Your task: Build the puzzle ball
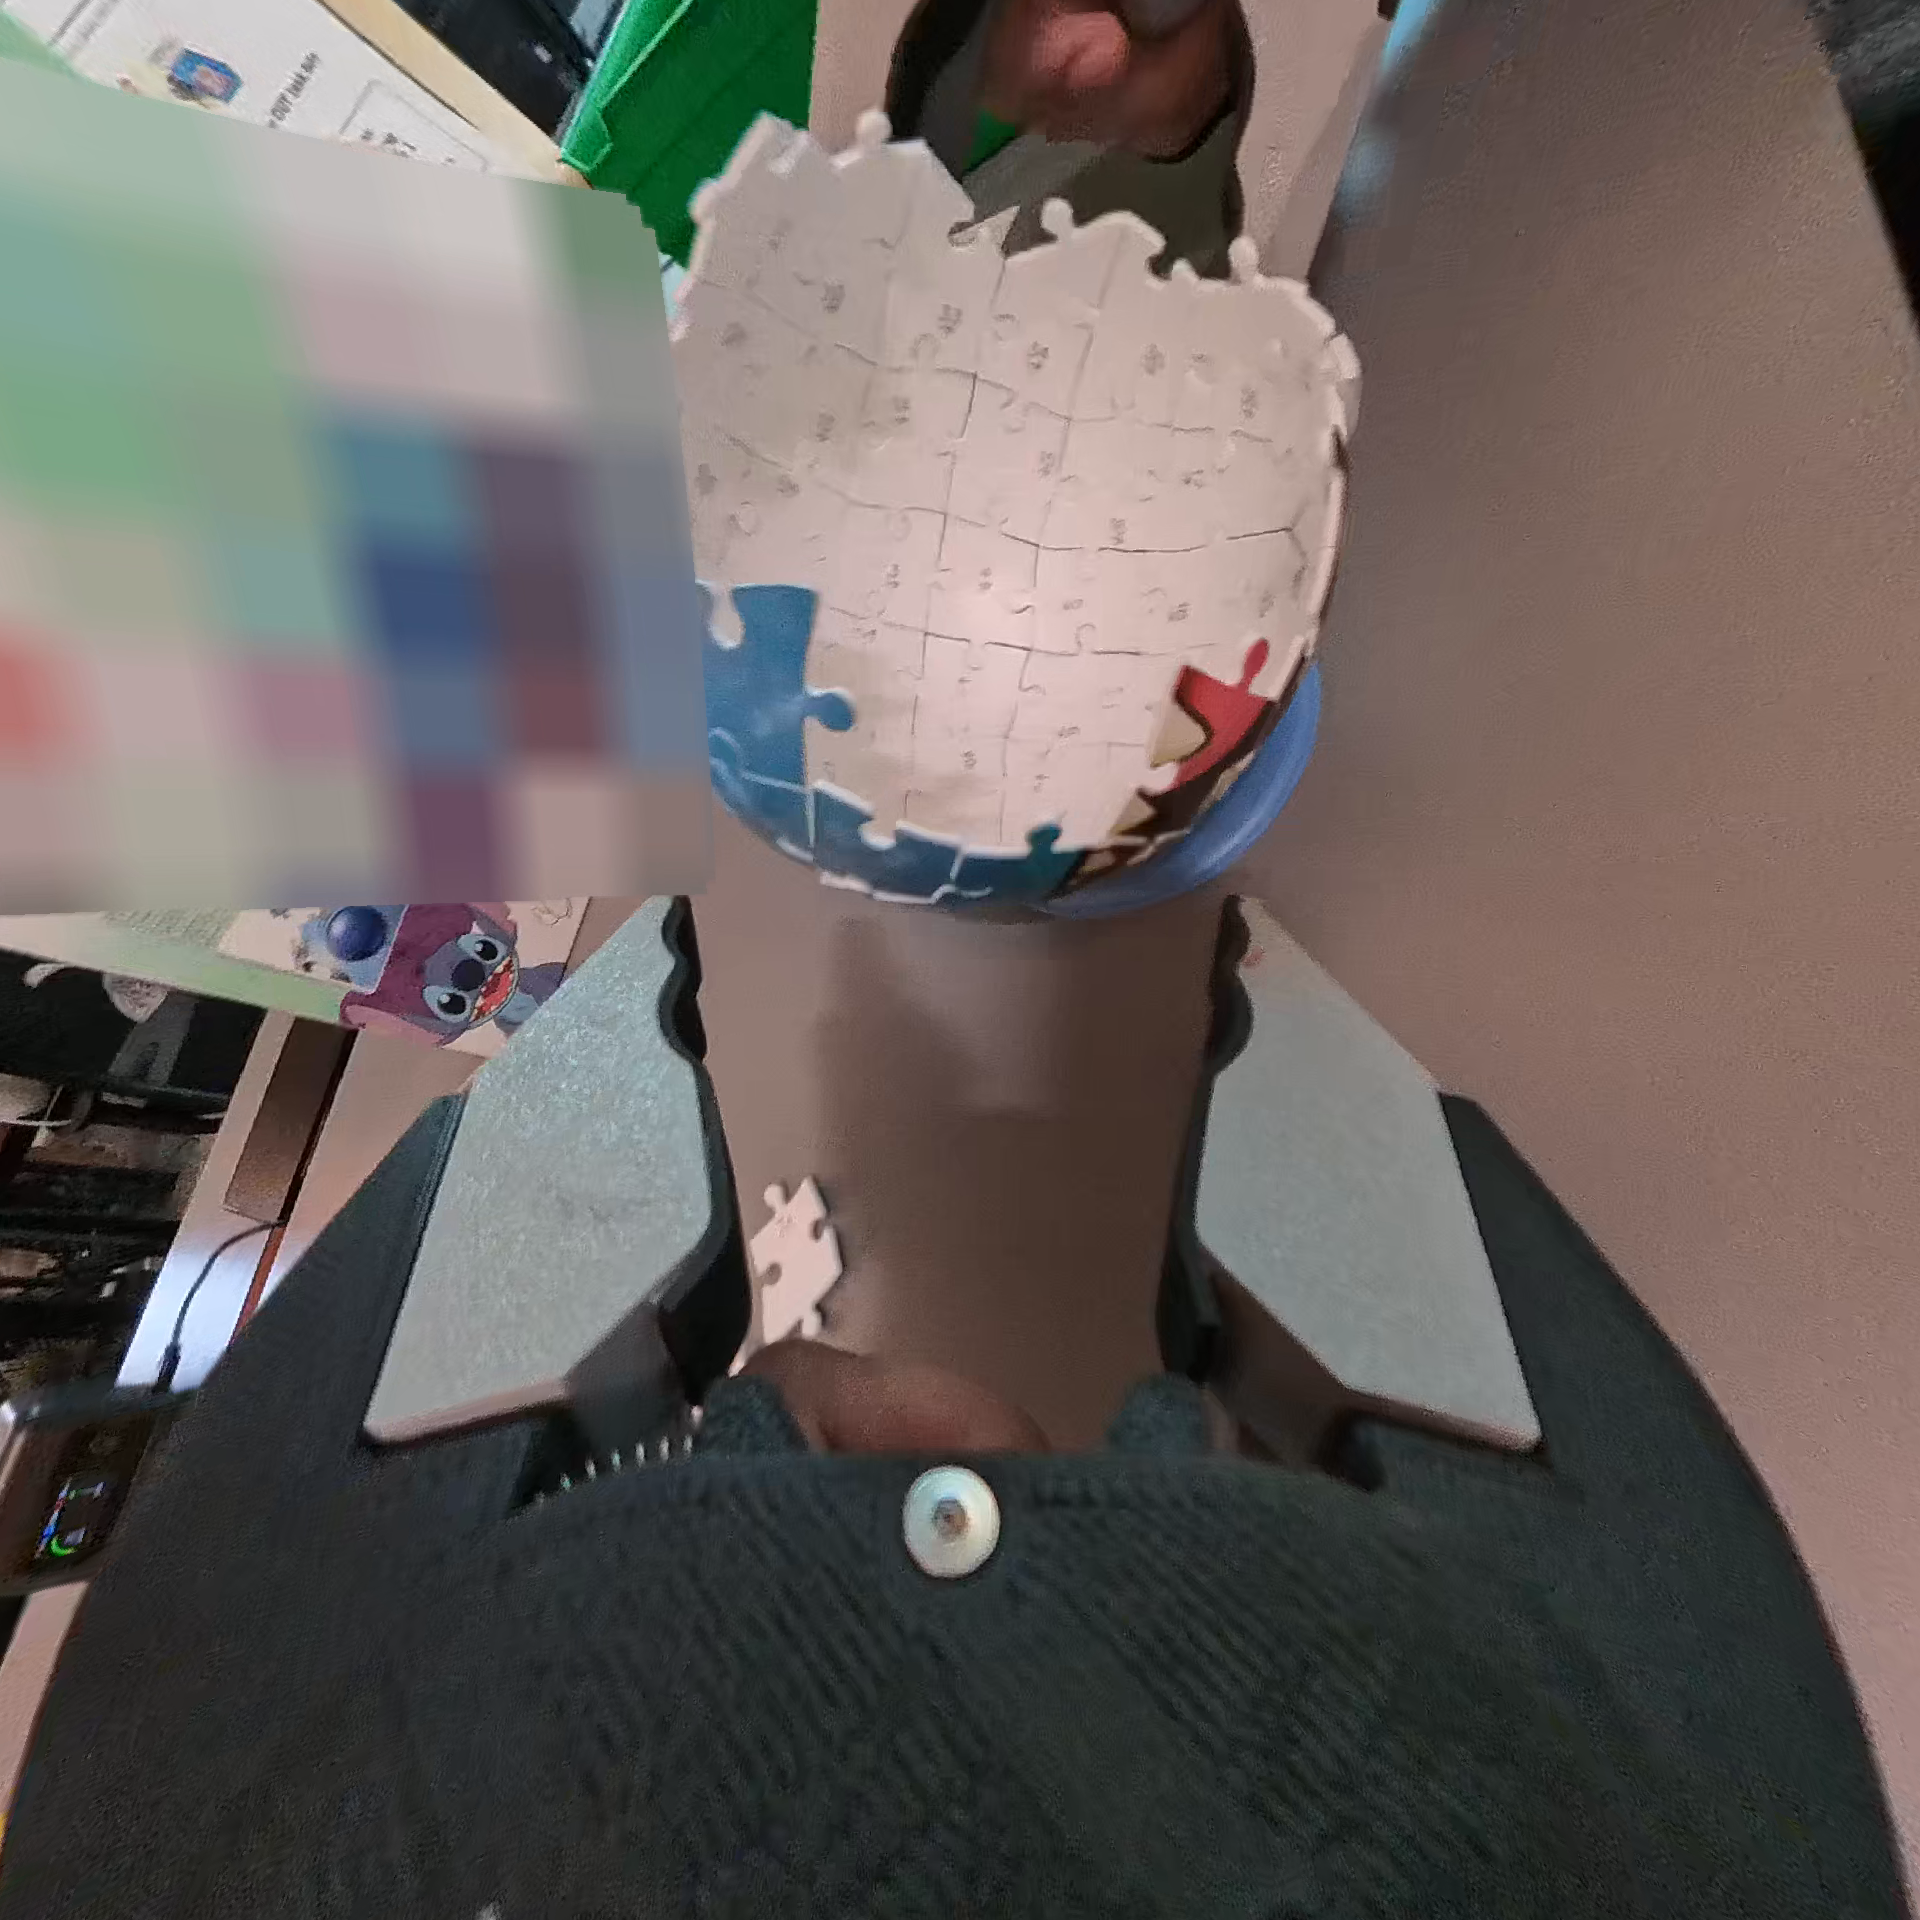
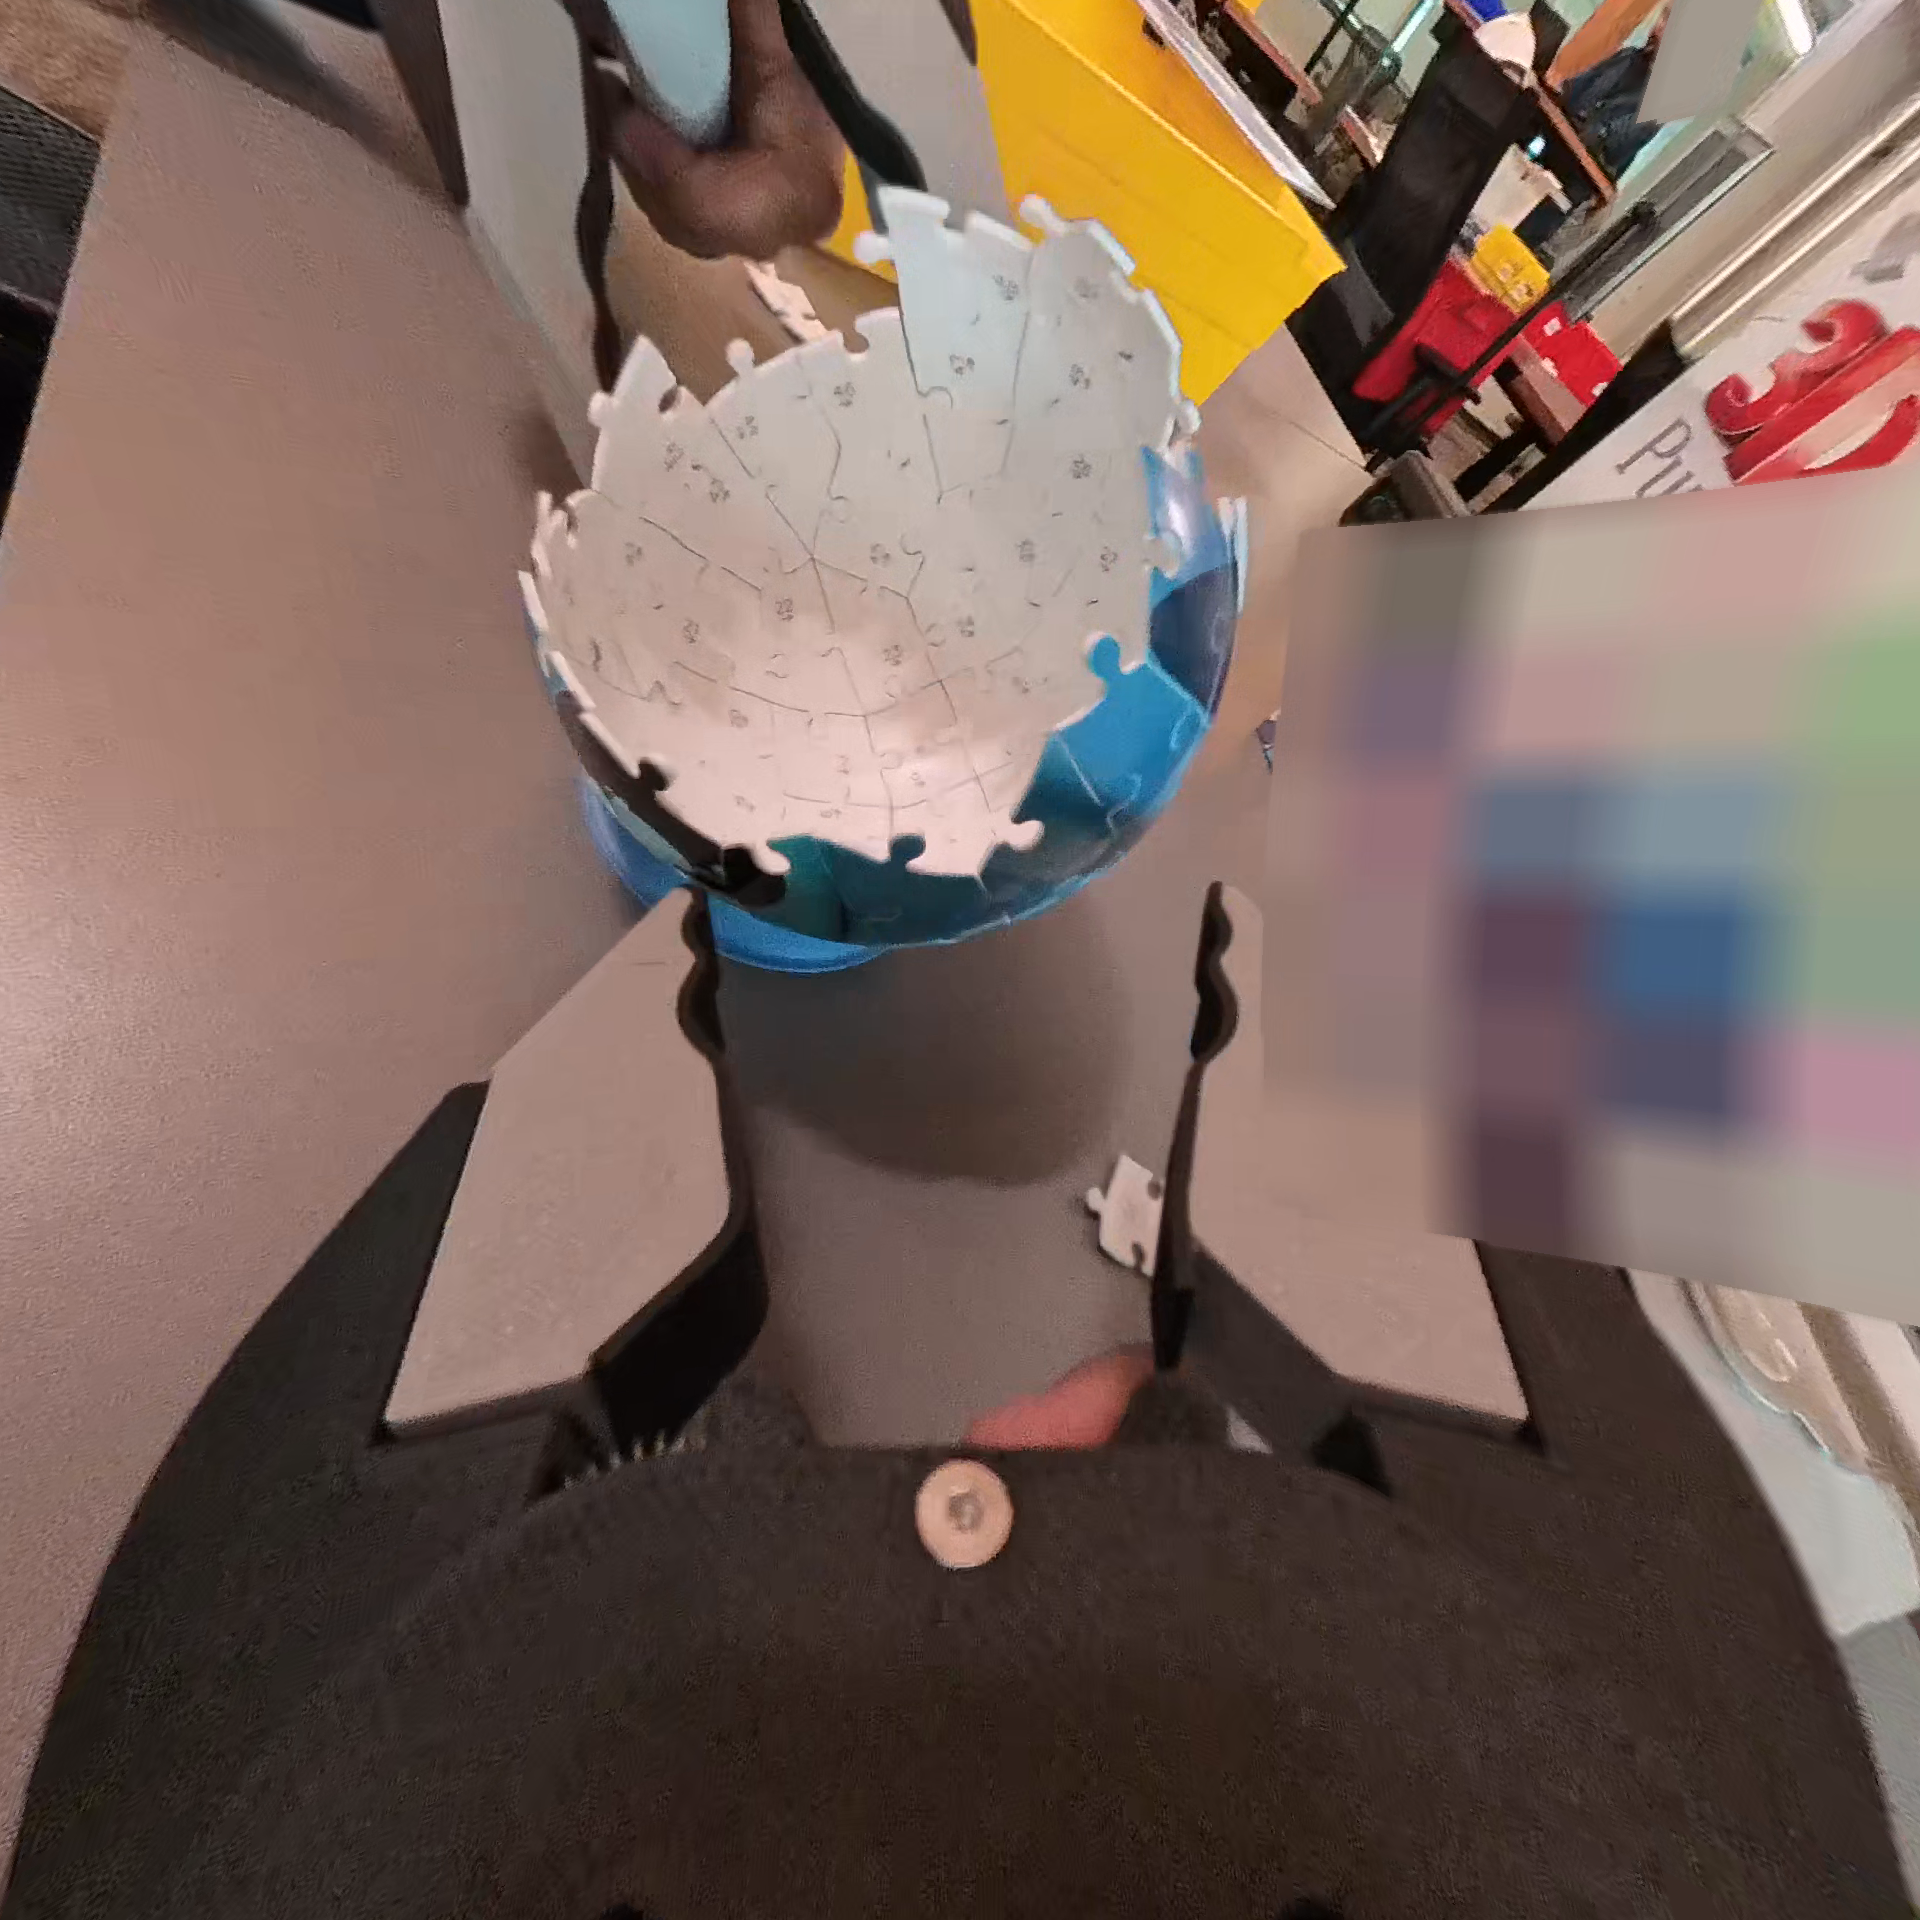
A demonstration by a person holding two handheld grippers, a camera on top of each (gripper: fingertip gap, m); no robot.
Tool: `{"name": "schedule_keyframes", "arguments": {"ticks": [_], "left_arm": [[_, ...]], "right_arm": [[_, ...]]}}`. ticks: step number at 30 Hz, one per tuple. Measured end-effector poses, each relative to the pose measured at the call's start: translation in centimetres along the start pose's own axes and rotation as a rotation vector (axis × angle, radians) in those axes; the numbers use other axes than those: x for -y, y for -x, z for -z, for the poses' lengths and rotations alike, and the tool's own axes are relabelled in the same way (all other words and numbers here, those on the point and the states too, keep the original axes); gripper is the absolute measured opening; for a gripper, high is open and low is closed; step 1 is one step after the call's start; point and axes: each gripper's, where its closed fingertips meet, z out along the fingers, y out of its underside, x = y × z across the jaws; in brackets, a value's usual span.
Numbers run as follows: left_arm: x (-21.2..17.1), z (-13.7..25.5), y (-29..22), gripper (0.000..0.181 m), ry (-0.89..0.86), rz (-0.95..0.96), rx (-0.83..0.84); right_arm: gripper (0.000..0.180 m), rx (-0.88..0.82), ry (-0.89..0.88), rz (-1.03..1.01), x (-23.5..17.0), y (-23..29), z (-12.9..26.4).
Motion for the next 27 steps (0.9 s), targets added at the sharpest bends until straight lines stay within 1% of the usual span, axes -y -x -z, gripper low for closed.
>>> {"name": "schedule_keyframes", "arguments": {"ticks": [2, 4, 7, 10, 15, 18, 22, 27], "left_arm": [[0.0, -0.8, 0.0, 0.096, 0.004, -0.005, -0.002], [0.8, -1.3, -0.1, 0.088, -0.044, 0.014, -0.014], [1.3, -1.7, 0.0, 0.090, -0.089, 0.071, -0.032], [1.8, -1.5, -0.3, 0.089, -0.127, 0.158, -0.073], [3.3, 0.0, -0.6, 0.089, -0.233, 0.331, -0.158], [2.7, 0.0, -0.7, 0.089, -0.215, 0.427, -0.203], [2.1, -0.1, -0.2, 0.085, -0.202, 0.462, -0.191], [2.2, 0.1, 0.2, 0.082, -0.214, 0.448, -0.155]], "right_arm": [[0.089, 0.038, -0.011, -0.010, 0.0, 0.5, -0.6], [0.089, 0.052, -0.005, -0.007, 0.0, 0.7, -0.9], [0.087, 0.074, -0.002, -0.043, -0.2, 0.8, -0.9], [0.087, 0.108, -0.032, -0.112, 0.2, 0.9, -0.4], [0.089, 0.204, -0.086, -0.250, 1.4, 1.5, 0.1], [0.089, 0.227, -0.088, -0.308, 1.7, 1.5, -0.1], [0.089, 0.210, -0.050, -0.339, 1.2, 1.3, -0.8], [0.088, 0.188, -0.052, -0.347, 1.2, 1.0, -0.8]]}}
